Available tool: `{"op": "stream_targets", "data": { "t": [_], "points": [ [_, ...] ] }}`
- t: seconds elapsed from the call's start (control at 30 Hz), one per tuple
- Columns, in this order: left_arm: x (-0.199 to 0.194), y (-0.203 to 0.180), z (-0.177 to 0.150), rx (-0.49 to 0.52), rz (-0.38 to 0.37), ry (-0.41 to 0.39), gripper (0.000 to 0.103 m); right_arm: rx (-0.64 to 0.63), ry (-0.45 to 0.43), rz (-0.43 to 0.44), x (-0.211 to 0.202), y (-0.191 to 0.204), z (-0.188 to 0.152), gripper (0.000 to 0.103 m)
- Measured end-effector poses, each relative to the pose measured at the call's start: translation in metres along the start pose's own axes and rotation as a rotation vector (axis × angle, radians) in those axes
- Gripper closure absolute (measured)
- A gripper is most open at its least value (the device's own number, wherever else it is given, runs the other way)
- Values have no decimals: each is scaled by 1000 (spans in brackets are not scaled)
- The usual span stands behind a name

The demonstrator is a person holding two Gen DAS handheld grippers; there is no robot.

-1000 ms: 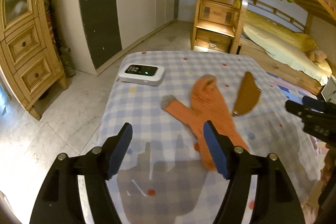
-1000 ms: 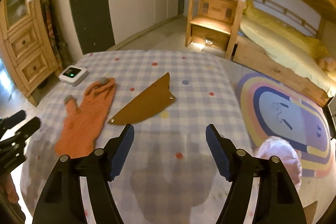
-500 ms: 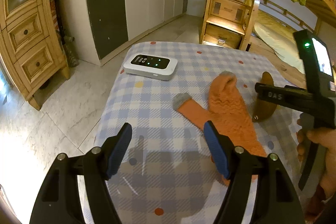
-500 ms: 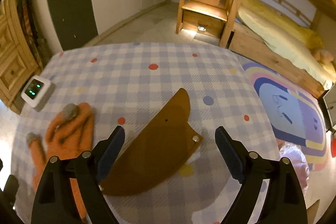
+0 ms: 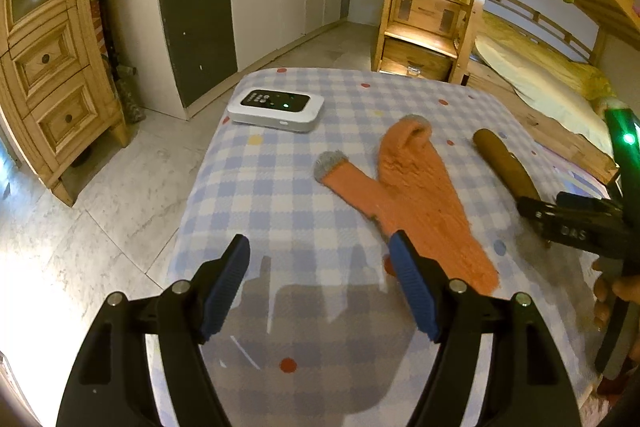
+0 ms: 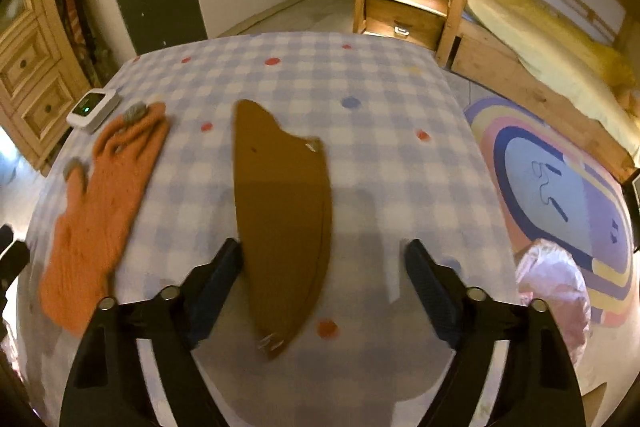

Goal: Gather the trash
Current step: 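Grasp the brown cardboard with the right gripper while the left gripper grasps the orange glove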

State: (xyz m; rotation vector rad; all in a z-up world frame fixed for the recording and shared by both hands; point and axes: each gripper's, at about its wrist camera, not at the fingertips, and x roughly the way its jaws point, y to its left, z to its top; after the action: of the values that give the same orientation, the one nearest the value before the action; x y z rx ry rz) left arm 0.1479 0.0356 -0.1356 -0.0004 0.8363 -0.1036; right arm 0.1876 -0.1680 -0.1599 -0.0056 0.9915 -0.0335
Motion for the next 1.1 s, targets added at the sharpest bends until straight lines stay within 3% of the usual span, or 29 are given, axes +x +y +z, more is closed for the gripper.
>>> {"op": "stream_targets", "data": {
  "t": [0.33, 0.37, 0.47, 0.57, 0.77, 0.9, 1.1],
  "points": [
    [1, -11, -5, 15, 3, 22, 32, -94, -30, 72, 15, 19, 24, 26],
    [1, -11, -5, 15, 7, 23, 32, -98, -33, 78, 19, 21, 29, 28],
    [0, -12, -6, 17, 12, 25, 32, -95, -44, 76, 20, 22, 36, 49],
    [-2, -14, -8, 23, 9, 28, 32, -79, -39, 94, 15, 17, 33, 50],
    [-6, -30, -10, 47, -15, 30, 29, 2, -79, 156, -33, -5, 11, 50],
    [-3, -51, -7, 77, -26, 31, 21, 36, -121, 138, -65, -18, -6, 50],
    [11, -71, 3, 84, -22, 58, 22, 73, -184, 82, -100, -36, -29, 50]
  ]
}}
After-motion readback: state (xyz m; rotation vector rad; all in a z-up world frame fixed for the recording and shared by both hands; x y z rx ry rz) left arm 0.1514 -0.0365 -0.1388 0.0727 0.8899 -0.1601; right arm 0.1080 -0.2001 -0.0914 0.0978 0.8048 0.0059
